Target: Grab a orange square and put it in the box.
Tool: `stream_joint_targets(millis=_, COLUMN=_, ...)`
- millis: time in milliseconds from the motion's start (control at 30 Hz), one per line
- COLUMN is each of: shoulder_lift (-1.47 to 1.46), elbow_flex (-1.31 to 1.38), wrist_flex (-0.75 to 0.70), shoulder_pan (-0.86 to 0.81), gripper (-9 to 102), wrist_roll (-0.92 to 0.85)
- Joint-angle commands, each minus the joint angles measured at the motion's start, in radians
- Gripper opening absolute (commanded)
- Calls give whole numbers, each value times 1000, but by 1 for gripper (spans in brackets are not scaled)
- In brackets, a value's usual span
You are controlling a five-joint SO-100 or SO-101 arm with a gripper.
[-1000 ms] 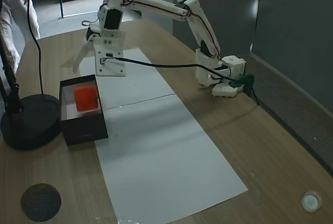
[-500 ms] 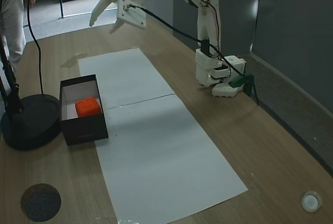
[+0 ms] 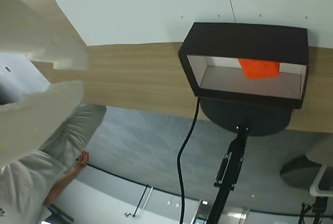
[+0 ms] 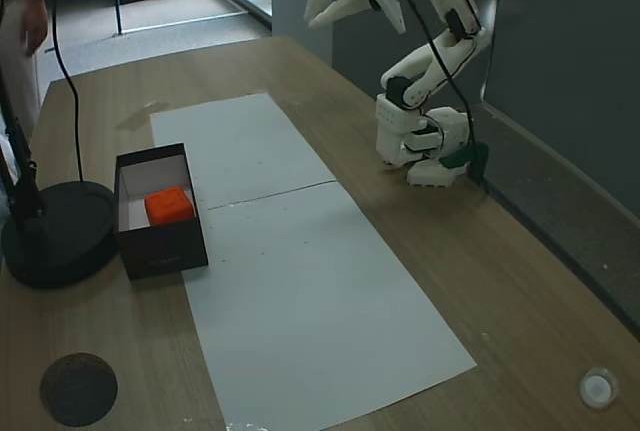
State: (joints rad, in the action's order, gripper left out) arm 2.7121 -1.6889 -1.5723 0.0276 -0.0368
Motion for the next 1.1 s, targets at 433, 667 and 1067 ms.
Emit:
stream_joint_targets(millis=433, shoulder_lift=775, elbow_flex=-776, wrist_flex=397, shoulder_pan=-104, gripper=0, wrist_roll=-5)
stream_joint_targets(millis=667, shoulder_lift=762, elbow_flex=-1170, wrist_flex=575, shoulder_pan=-202, gripper=0, wrist_roll=3)
stream_joint_targets(millis=1067, shoulder_lift=761, elbow_flex=-1310, wrist_flex=273, shoulder_pan=-43, gripper=0, wrist_roll=5)
